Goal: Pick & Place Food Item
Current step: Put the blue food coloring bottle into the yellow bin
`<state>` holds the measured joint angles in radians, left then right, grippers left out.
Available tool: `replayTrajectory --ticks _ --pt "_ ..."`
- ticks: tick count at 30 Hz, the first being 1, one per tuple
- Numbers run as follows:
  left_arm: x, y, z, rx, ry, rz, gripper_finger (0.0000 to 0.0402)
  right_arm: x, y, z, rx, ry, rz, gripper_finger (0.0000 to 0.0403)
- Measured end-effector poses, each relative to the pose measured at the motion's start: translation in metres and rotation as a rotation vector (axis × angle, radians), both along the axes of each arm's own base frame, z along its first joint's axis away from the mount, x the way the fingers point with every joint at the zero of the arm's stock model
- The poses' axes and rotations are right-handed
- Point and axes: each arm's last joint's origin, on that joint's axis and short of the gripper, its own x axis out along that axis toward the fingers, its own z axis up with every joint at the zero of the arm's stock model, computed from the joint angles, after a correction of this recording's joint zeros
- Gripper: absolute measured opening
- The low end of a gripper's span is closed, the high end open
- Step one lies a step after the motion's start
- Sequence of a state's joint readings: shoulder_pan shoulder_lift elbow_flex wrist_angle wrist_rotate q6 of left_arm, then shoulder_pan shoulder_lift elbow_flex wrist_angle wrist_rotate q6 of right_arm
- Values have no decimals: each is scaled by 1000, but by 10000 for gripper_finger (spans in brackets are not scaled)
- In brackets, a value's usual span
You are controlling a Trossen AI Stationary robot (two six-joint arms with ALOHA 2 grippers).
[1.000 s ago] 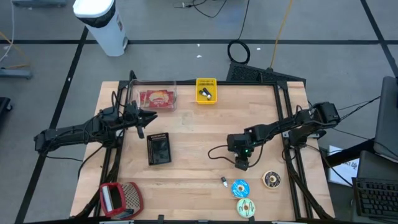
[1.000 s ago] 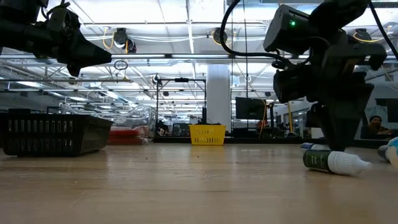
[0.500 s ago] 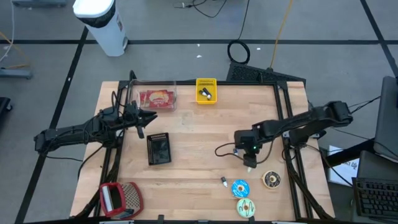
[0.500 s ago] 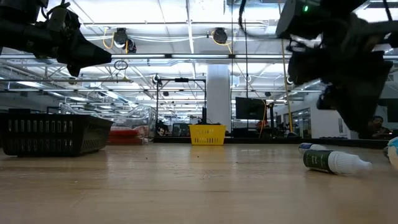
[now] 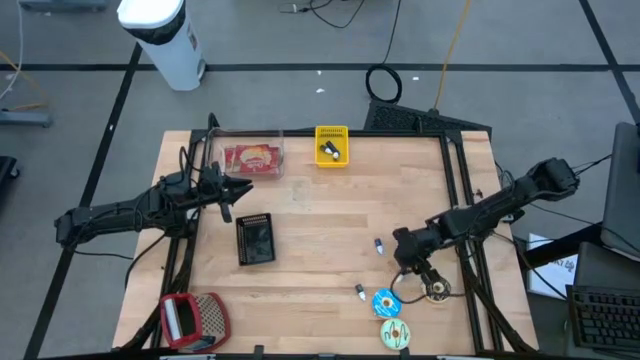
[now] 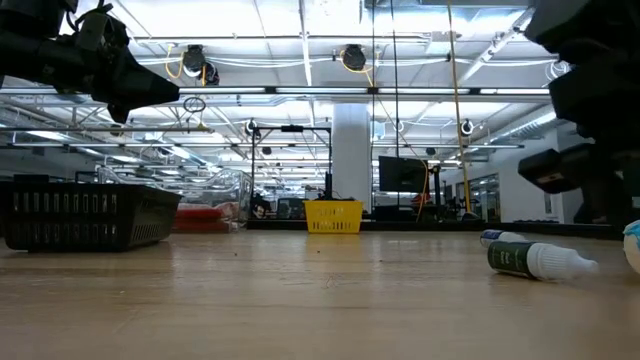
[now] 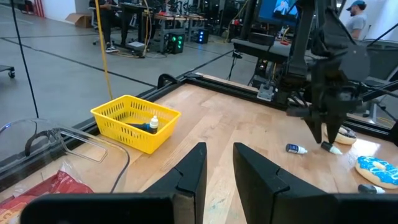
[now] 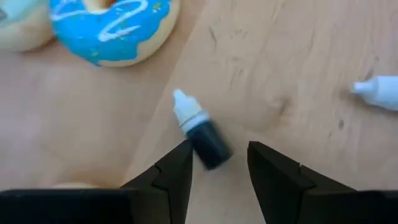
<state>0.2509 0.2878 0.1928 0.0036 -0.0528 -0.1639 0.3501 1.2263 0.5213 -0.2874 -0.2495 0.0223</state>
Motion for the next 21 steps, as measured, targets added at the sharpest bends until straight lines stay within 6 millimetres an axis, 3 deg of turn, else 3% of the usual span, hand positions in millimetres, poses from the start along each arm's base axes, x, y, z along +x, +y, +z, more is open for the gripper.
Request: replayTrajectory --ticks 10,16,21 --pt "0 0 0 0 -1 0 79 -6 6 -17 -139 -97 -19 141" --pt "0 0 0 0 0 0 79 4 9 -11 -110 -237 -17 141" --pt "0 0 0 0 0 0 79 4 10 -9 -112 -254 2 141"
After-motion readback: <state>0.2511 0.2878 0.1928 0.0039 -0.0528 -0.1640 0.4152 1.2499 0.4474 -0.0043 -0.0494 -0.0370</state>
